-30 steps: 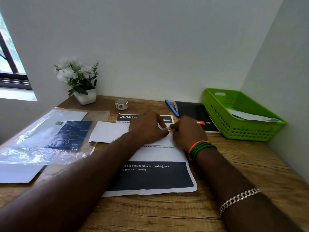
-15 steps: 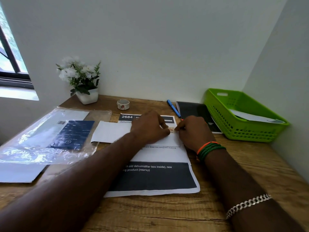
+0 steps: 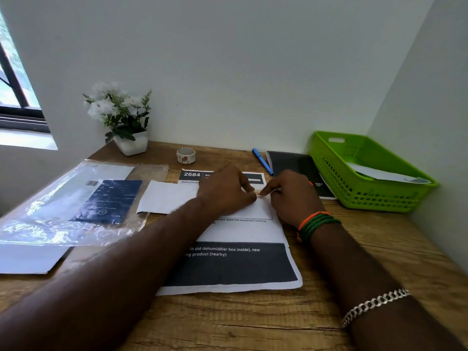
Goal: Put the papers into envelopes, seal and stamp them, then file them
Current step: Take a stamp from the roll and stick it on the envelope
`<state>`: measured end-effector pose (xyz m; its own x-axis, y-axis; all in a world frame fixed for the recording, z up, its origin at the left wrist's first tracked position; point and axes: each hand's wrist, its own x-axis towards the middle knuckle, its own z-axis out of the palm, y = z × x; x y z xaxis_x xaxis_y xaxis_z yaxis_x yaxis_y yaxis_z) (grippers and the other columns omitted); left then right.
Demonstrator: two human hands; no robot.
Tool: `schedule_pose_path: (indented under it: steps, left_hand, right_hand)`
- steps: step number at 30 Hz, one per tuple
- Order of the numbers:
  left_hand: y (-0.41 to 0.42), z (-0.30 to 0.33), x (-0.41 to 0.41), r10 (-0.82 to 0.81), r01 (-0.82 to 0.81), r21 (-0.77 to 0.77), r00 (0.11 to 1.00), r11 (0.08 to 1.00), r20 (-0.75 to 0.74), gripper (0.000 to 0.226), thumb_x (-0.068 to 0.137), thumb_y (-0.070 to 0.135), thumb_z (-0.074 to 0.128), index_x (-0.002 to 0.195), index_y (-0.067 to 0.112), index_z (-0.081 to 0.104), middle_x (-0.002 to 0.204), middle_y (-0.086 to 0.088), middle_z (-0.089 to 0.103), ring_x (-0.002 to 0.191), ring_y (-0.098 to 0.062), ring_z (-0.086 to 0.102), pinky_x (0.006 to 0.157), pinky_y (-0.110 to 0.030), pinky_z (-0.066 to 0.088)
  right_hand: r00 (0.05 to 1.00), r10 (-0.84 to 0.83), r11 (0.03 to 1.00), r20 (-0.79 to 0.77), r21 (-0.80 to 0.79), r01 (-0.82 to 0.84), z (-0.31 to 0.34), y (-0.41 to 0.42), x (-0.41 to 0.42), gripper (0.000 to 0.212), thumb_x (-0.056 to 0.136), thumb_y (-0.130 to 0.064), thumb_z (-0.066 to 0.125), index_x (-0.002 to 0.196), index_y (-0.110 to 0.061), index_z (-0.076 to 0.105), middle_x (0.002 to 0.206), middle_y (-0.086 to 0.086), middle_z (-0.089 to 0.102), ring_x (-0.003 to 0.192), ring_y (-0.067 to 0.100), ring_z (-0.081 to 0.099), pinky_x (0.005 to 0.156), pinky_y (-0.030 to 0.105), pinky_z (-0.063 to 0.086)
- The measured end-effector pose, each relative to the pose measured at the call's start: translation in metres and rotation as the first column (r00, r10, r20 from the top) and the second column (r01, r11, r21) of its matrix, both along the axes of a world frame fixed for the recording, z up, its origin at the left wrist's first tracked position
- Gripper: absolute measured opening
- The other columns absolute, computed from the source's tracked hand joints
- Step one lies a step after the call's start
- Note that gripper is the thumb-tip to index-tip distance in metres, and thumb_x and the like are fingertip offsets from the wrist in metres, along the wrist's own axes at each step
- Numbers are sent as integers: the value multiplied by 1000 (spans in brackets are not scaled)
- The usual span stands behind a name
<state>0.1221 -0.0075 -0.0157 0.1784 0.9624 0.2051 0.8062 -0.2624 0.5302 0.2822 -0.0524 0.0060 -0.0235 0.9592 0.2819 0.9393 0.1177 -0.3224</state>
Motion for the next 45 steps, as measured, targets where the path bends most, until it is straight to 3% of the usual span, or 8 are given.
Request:
schedule_pose_path:
  steps: [4, 8, 13, 17, 24, 35, 39, 45]
  left_hand:
    - [-1, 1, -2, -2, 2, 6, 1000, 1000, 6, 20, 79, 54, 74, 92, 41, 79, 100, 14, 70, 98, -13, 64, 92, -44, 54]
    - [-2, 1, -1, -6, 6, -1, 1000, 1000, 5, 20, 80, 53, 73, 94, 41, 79, 108, 13, 69, 103, -14, 62, 94, -47, 53]
    - [-1, 3, -3, -31, 31, -18, 999, 999, 22, 14, 86, 42, 73, 97, 37, 80, 105, 12, 67, 106, -14, 61, 95, -46, 52]
    - [1, 1, -5, -52, 53, -37, 998, 998, 31, 16, 88, 37, 71, 102, 38, 80, 112, 12, 70, 108, -13, 61, 98, -50, 51]
    - [1, 1, -4, -53, 54, -23, 998, 998, 39, 16, 89, 35, 70, 102, 37, 80, 113, 11, 68, 108, -13, 60, 99, -50, 50]
    - [-2, 1, -4, -34, 34, -18, 998, 999, 47, 12, 89, 38, 71, 98, 37, 80, 109, 14, 63, 108, -12, 58, 99, -50, 48]
    - [-2, 2, -4, -41, 42, -20, 998, 999, 44, 14, 90, 38, 70, 99, 36, 80, 99, 16, 62, 105, -12, 59, 99, -51, 49]
    - [-1, -1, -4, -37, 37, -13, 999, 999, 37, 12, 88, 39, 70, 95, 40, 79, 104, 14, 63, 106, -14, 59, 99, -52, 48]
  right_hand:
    - [998, 45, 997, 32, -62, -43, -3, 0, -4, 38, 90, -8, 58, 109, -36, 76, 125, 4, 57, 113, 22, 57, 92, 33, 49]
    - [998, -48, 999, -27, -3, 48, -1, 2, 0, 24, 92, -12, 59, 101, -20, 80, 113, 5, 69, 101, 20, 63, 80, 23, 43]
    - [997, 61, 998, -53, -28, -62, -6, 3, -1, 43, 89, -5, 54, 108, -36, 76, 121, 3, 59, 111, 21, 58, 94, 37, 50]
    - [994, 86, 994, -62, -57, -89, -4, 2, 1, 38, 90, -7, 56, 101, -35, 78, 126, 3, 56, 116, 20, 56, 98, 38, 48]
    - [992, 106, 994, -74, -26, -108, -5, 2, -2, 31, 90, -13, 59, 90, -36, 80, 119, -1, 61, 111, 18, 58, 95, 38, 50]
    - [993, 24, 999, -114, -38, -28, -8, 6, -1, 30, 91, -8, 57, 78, -29, 74, 101, 1, 68, 98, 18, 62, 80, 24, 44]
    - [997, 59, 997, -42, -55, -61, -9, 4, -6, 29, 89, -12, 57, 78, -38, 65, 109, -2, 53, 101, 18, 58, 77, 31, 44]
    - [997, 22, 999, -69, -39, -25, -6, 3, -9, 30, 91, -9, 56, 82, -34, 71, 113, 5, 58, 105, 21, 59, 77, 28, 42]
